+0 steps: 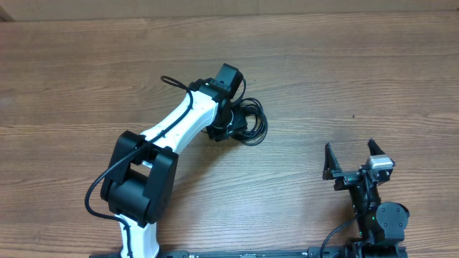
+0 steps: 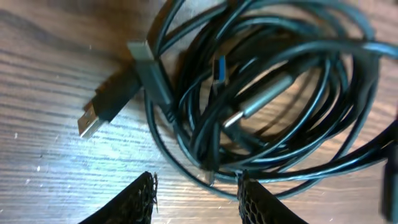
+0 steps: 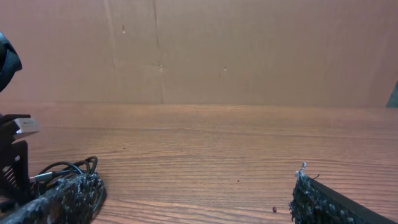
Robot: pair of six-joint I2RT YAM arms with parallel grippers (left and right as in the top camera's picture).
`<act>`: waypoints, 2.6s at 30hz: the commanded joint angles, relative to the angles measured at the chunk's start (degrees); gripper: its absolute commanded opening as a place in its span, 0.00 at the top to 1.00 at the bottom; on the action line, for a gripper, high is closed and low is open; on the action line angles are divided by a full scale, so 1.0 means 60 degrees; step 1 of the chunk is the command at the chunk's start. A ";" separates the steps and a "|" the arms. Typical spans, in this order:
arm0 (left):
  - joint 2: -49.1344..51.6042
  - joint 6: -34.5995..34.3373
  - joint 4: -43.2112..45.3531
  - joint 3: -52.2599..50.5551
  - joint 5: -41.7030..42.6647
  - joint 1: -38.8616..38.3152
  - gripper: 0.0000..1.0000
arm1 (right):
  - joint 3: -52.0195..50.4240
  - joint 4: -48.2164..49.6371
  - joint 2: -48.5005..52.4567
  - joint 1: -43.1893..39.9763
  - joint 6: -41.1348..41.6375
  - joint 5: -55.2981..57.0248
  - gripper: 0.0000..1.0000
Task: Untangle cables
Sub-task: 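Lower the left gripper onto the cables and close on a loop, then lift the grasped cable loop upward with the left gripper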
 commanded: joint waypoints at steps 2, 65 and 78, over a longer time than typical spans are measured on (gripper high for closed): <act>0.0193 -0.0488 0.0051 -0.0058 -0.0204 -0.0058 0.56 | -0.0098 0.0040 -0.0102 0.0047 -0.0011 0.0025 0.00; -0.2696 0.0382 0.0546 0.0204 -0.1632 -0.0561 0.96 | -0.0098 0.0040 -0.0102 0.0047 -0.0015 0.0025 0.00; -0.3410 0.0470 -0.0361 0.0200 -0.2492 -0.0543 0.96 | -0.0098 0.0040 -0.0102 0.0047 -0.0011 0.0029 0.00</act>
